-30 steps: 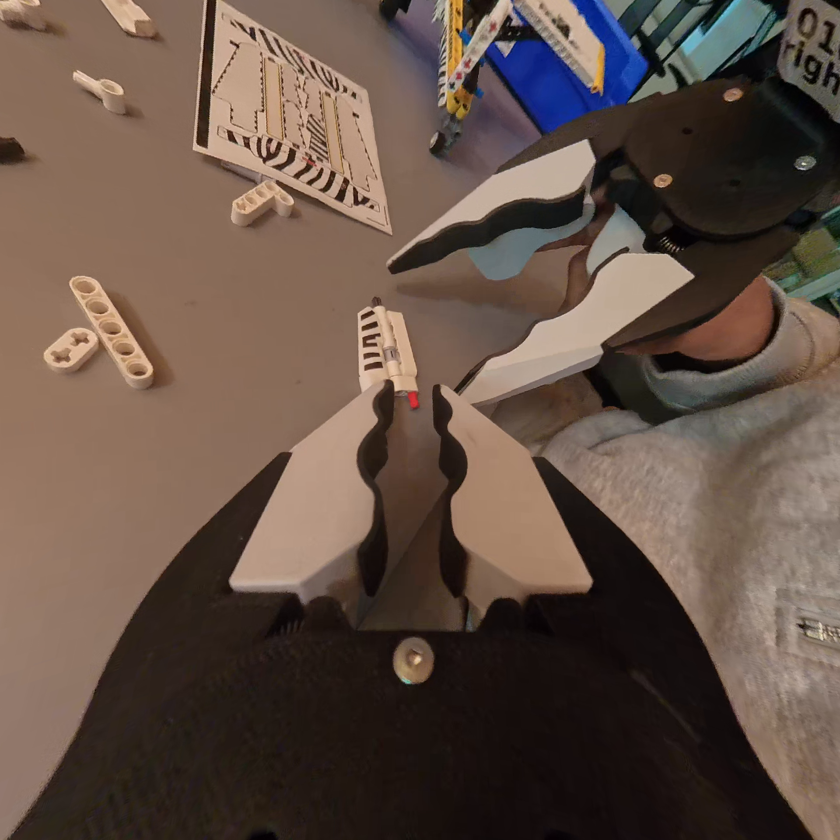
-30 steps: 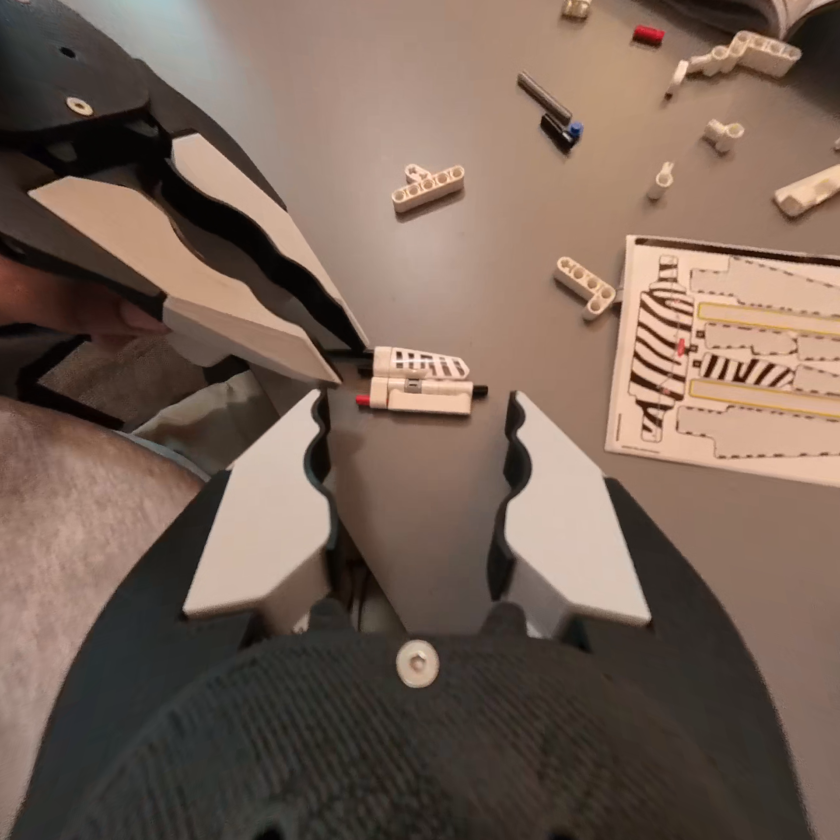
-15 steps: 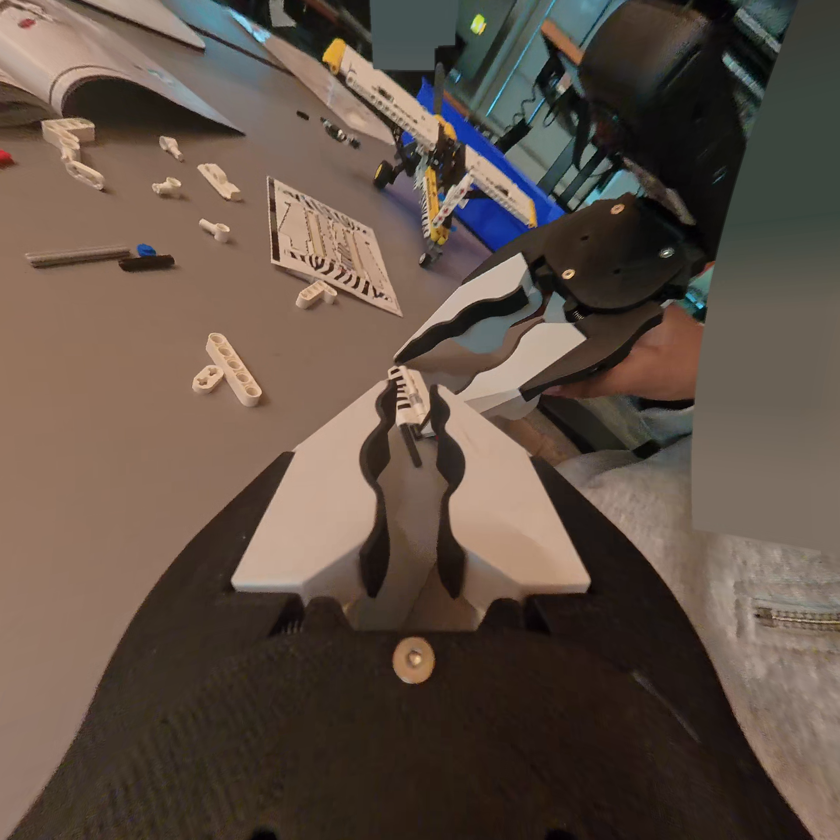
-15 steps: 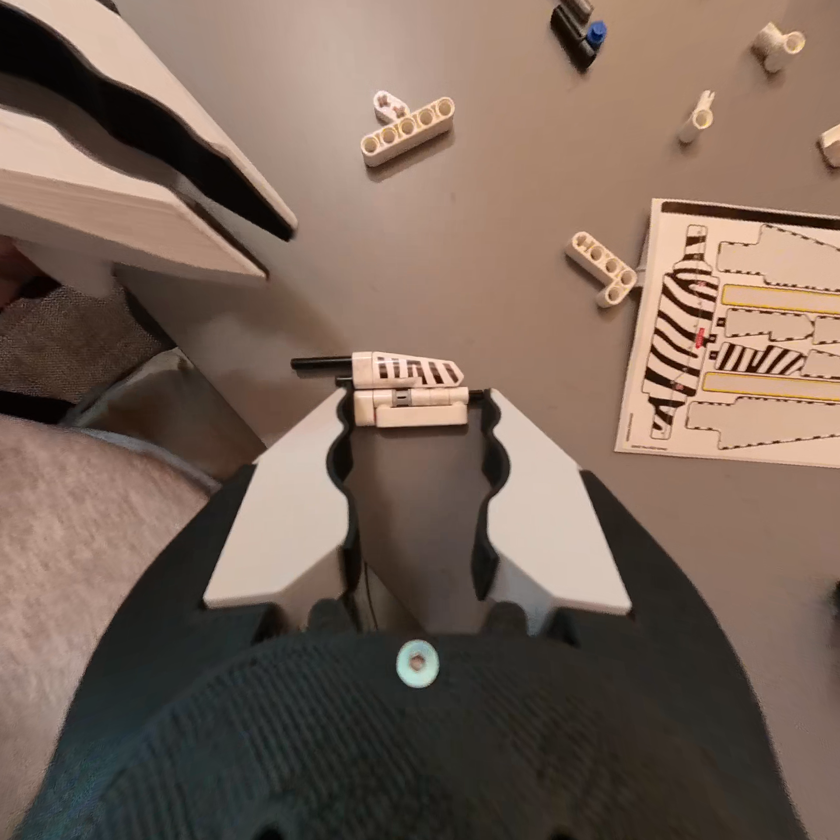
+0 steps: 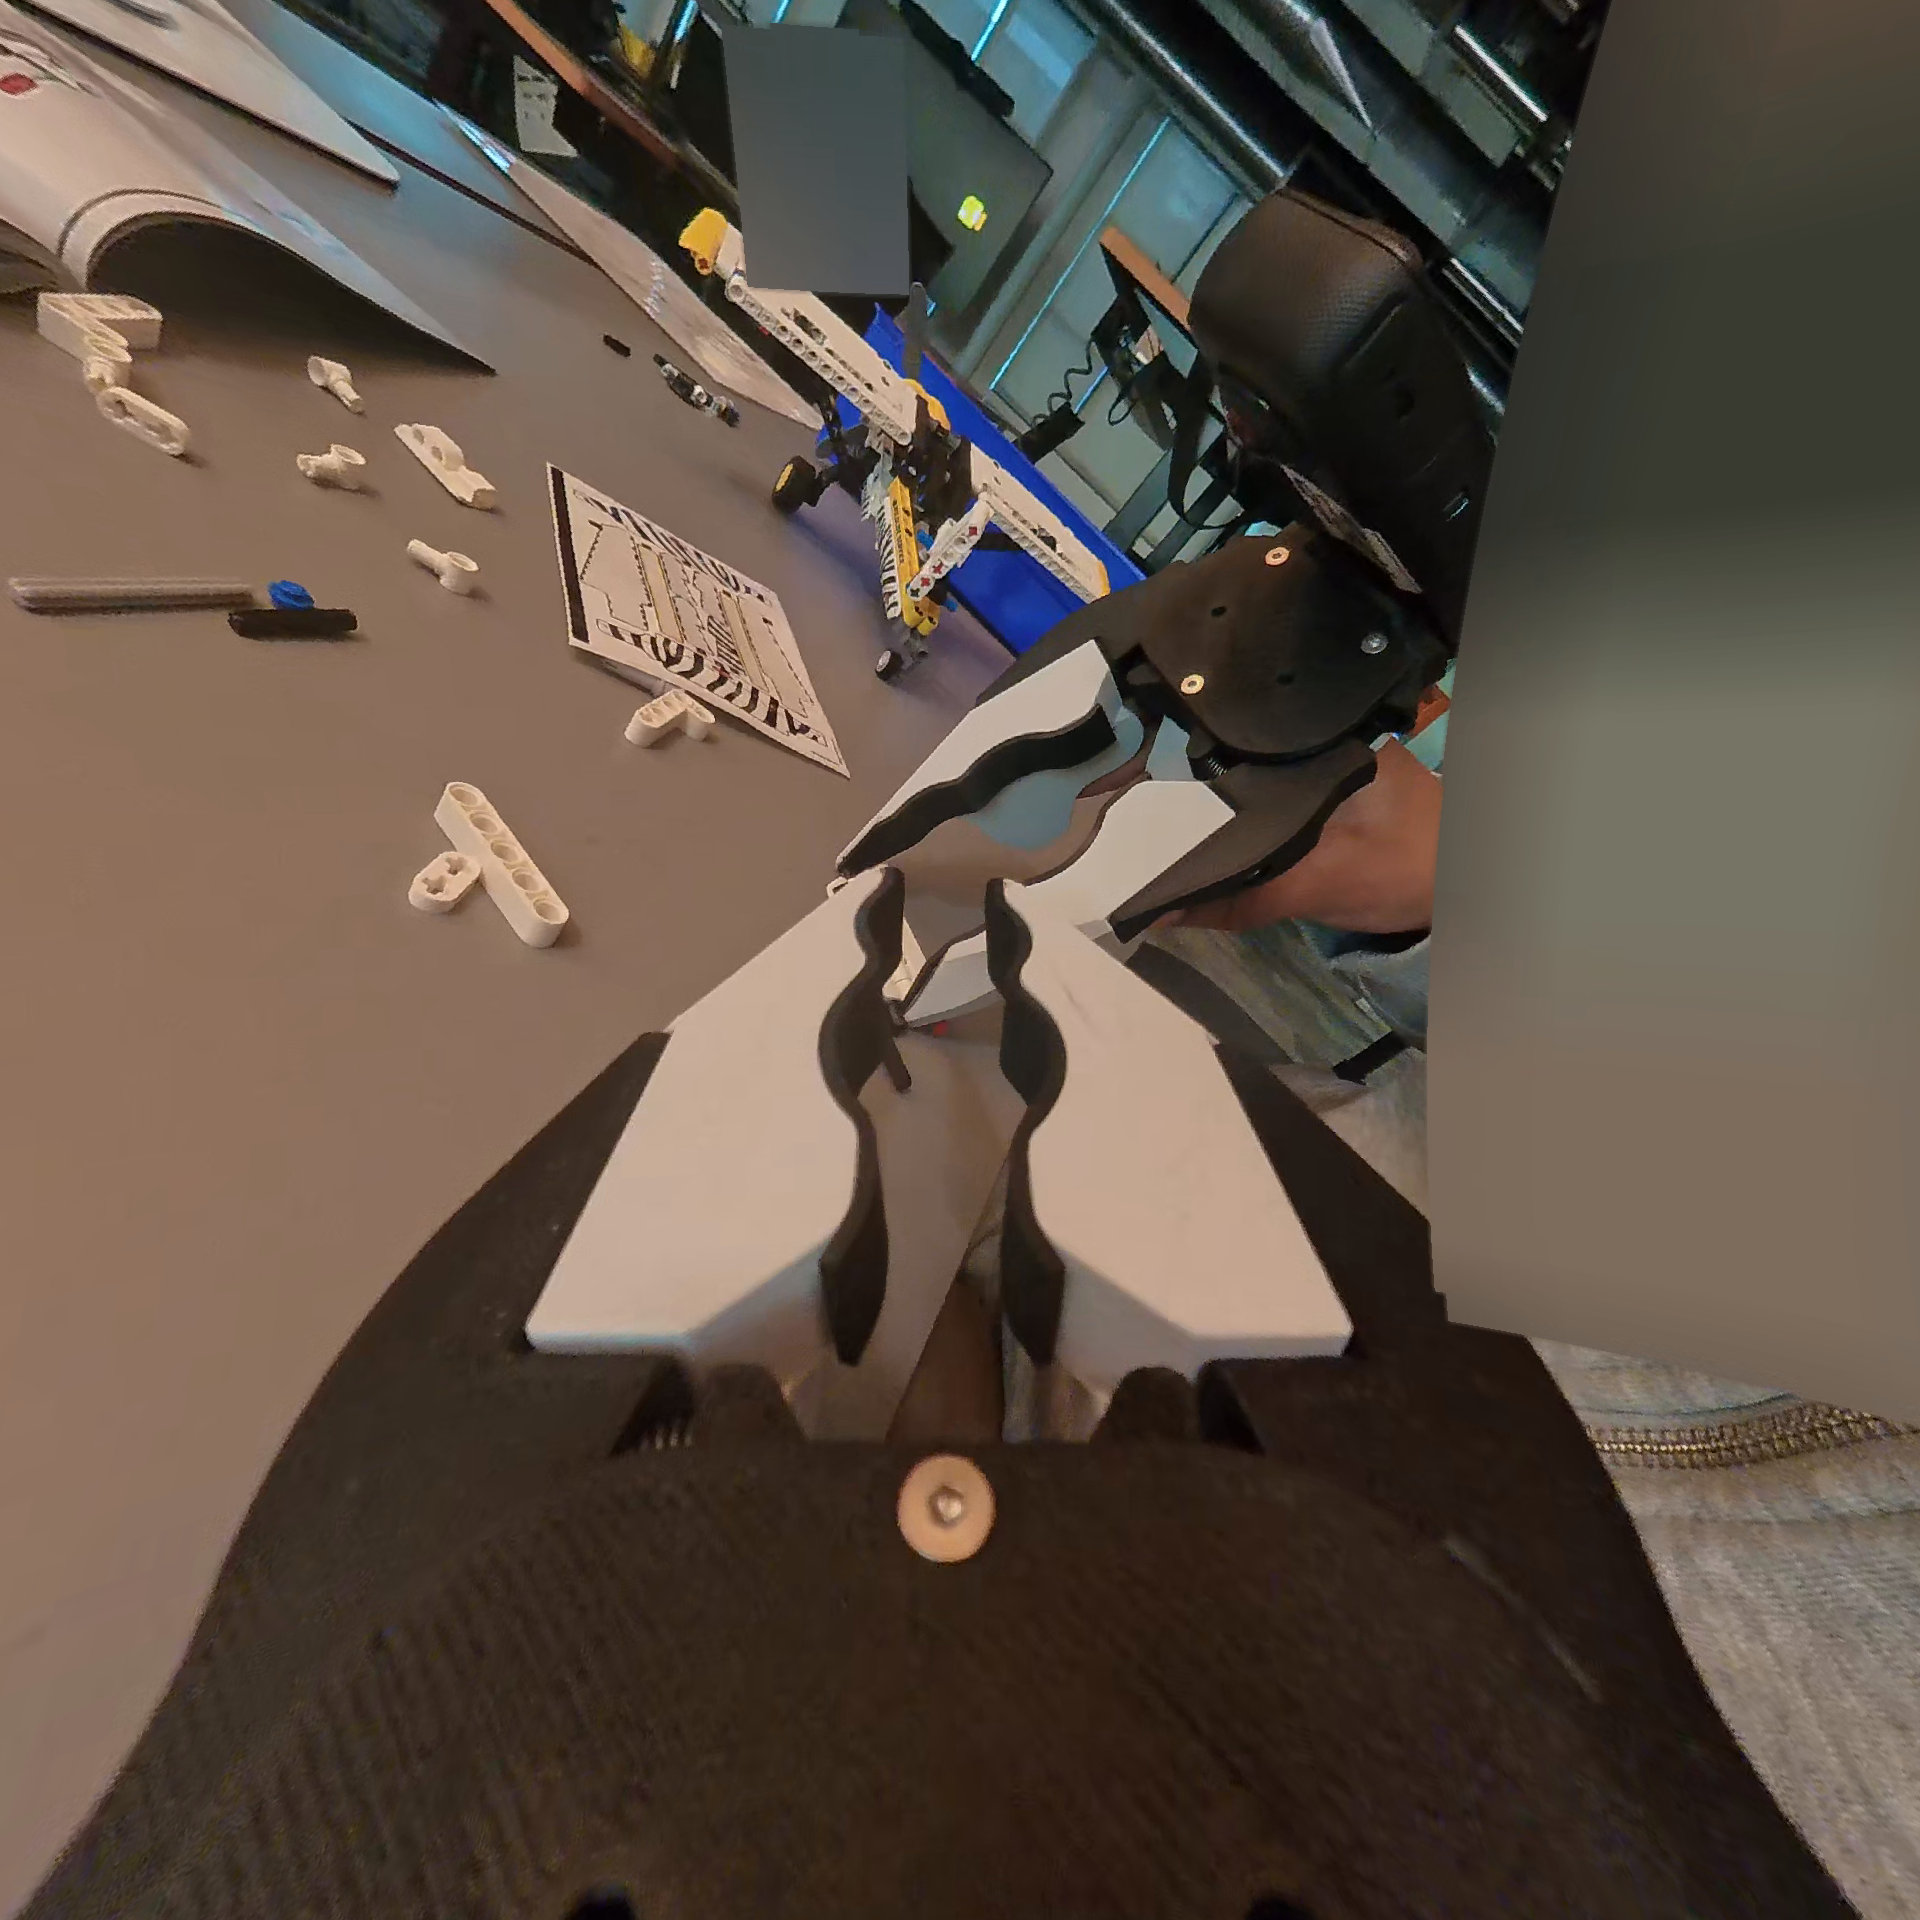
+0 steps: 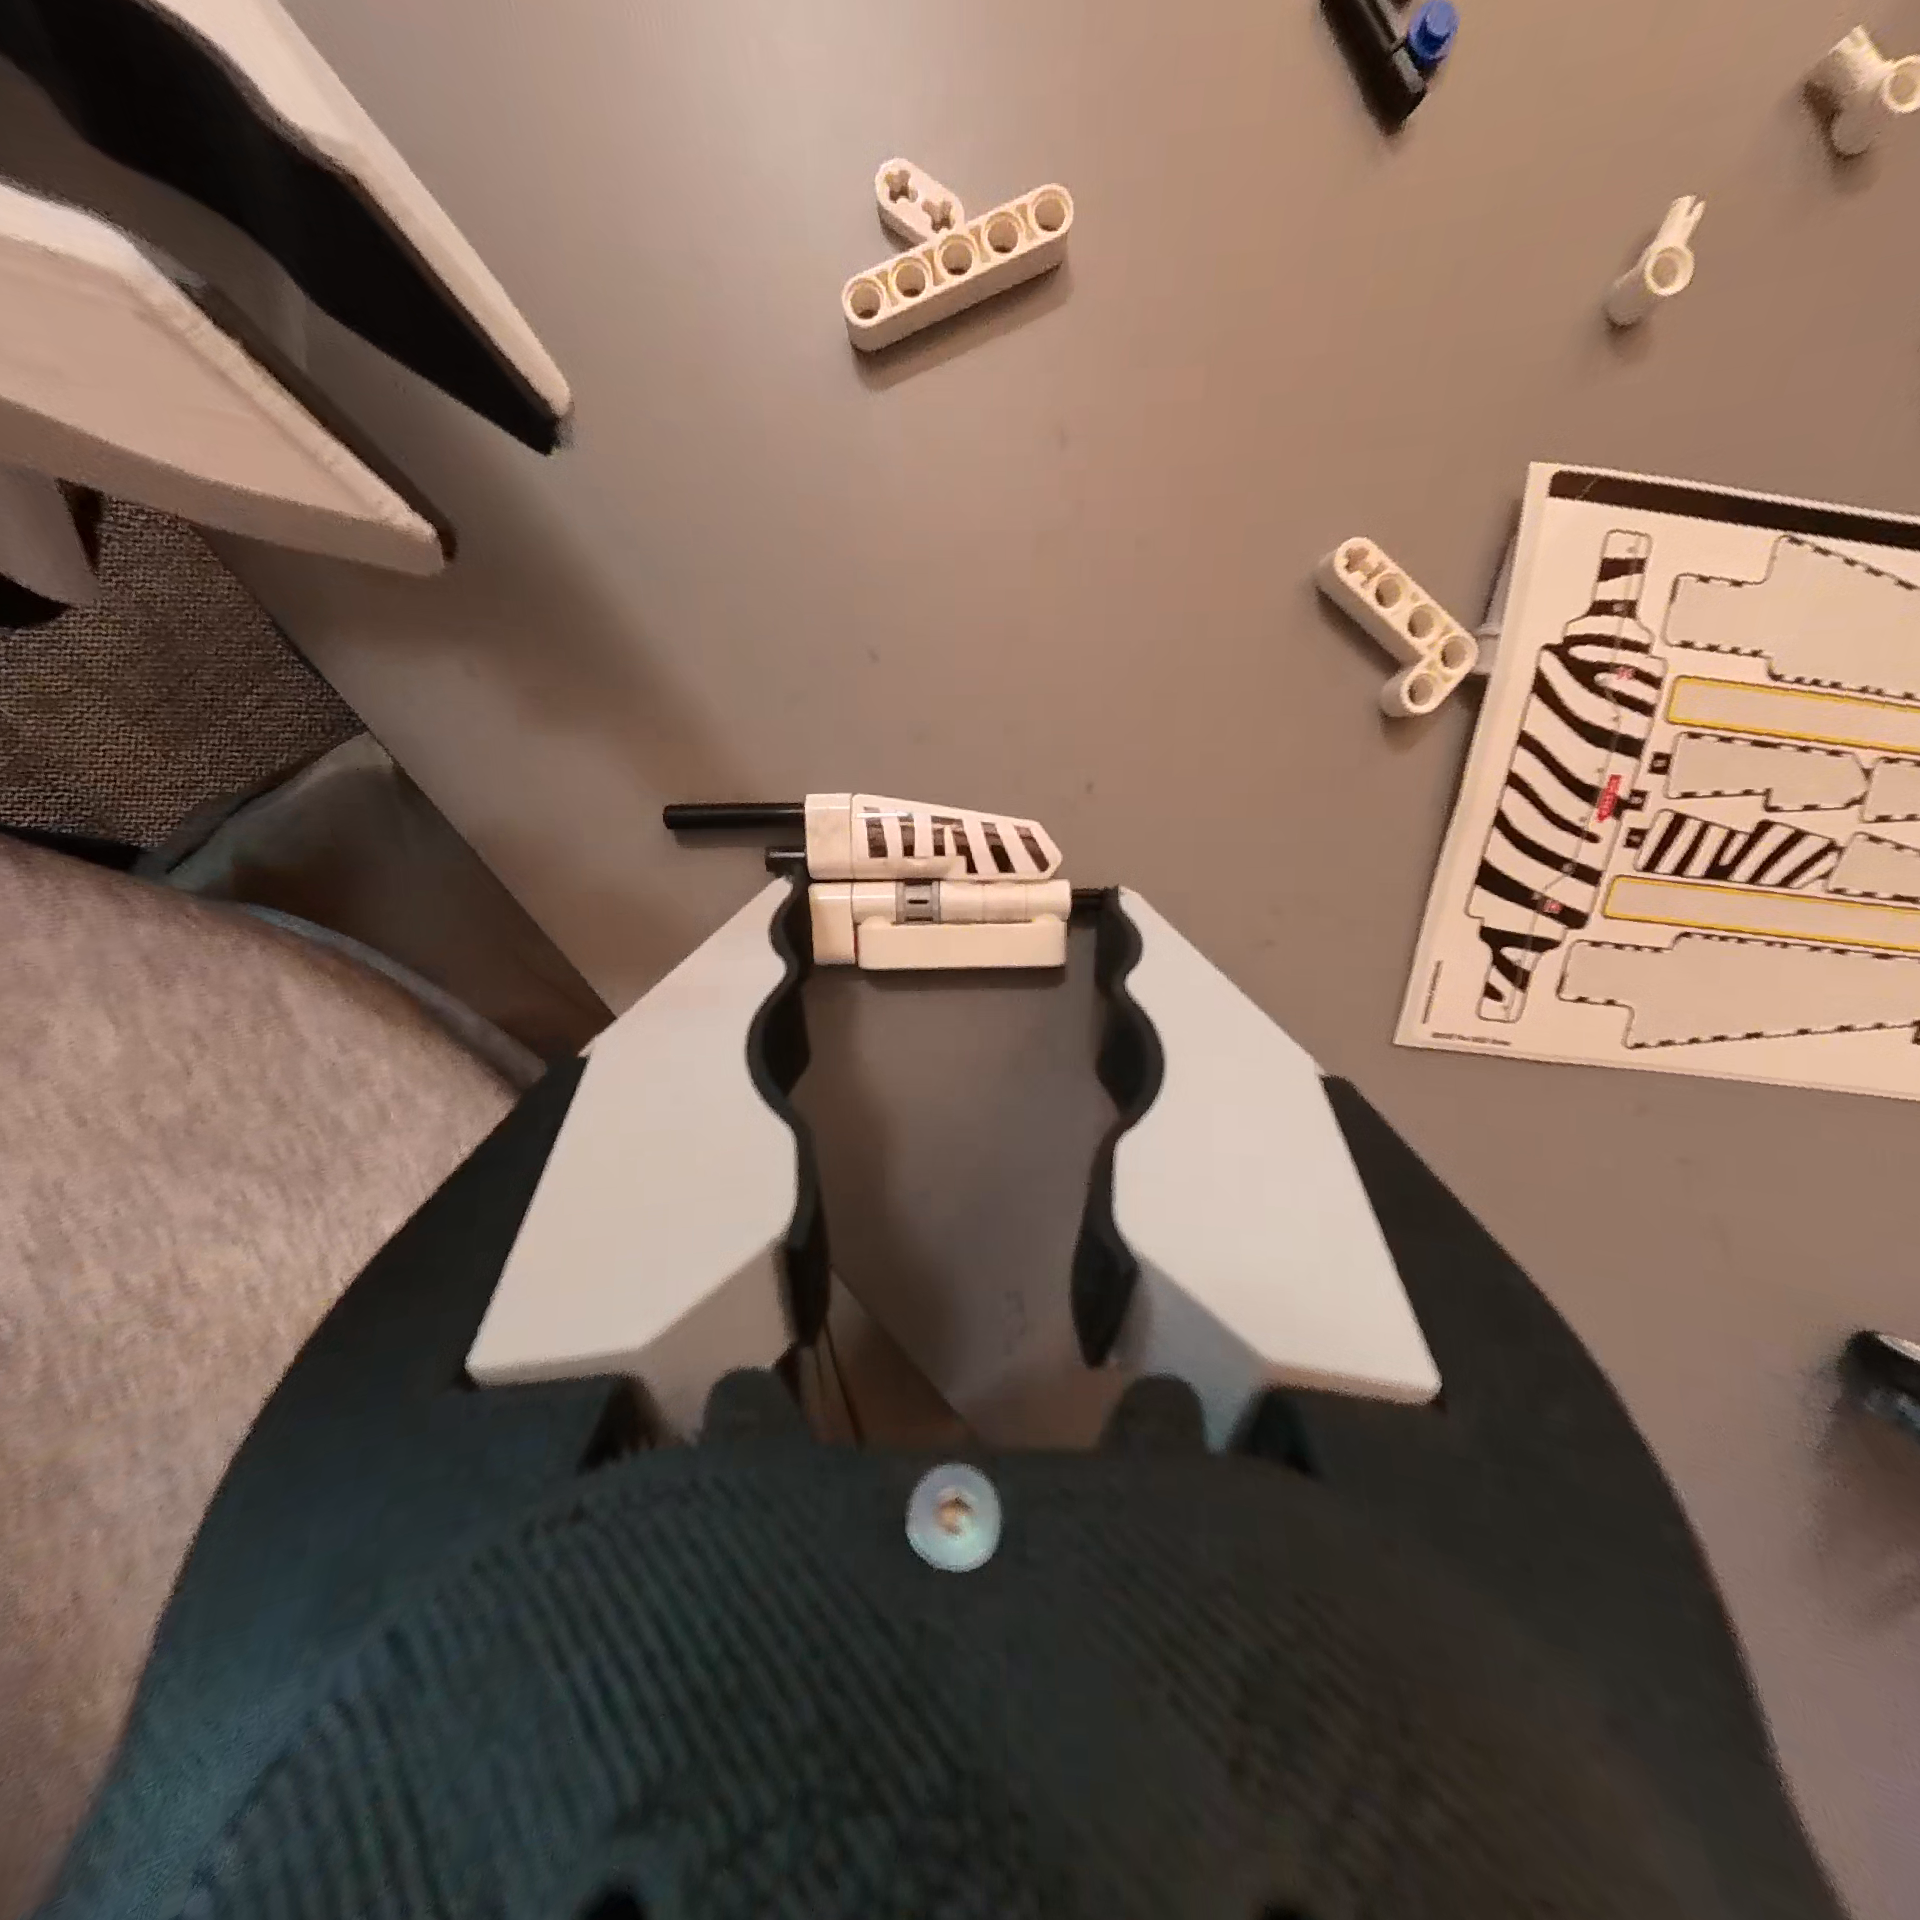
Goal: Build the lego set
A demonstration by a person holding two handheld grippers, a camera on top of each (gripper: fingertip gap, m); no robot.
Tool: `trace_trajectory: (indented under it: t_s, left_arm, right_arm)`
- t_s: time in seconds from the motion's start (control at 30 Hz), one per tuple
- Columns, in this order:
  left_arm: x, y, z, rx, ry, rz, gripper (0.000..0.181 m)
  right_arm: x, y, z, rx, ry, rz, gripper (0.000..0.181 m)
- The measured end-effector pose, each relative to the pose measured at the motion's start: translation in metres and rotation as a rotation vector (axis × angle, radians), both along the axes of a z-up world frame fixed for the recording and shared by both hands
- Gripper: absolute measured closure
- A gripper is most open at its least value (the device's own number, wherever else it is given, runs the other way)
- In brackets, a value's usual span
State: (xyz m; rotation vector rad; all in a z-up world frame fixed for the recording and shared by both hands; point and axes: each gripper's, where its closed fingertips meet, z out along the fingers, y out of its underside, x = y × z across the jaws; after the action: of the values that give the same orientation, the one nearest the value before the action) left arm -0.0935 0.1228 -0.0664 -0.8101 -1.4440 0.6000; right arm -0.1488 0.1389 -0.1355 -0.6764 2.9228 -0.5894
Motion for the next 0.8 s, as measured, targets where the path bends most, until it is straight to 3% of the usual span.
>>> trace_trajectory:
  t_s: [0.8]
  left_arm:
    - [-0.0013, 0.0006, -0.0036, -0.006, -0.023, -0.001, 0.167]
  right_arm:
    - [0.0004, 0.0013, -0.0002, 0.028, 0.031, 0.017, 0.128]
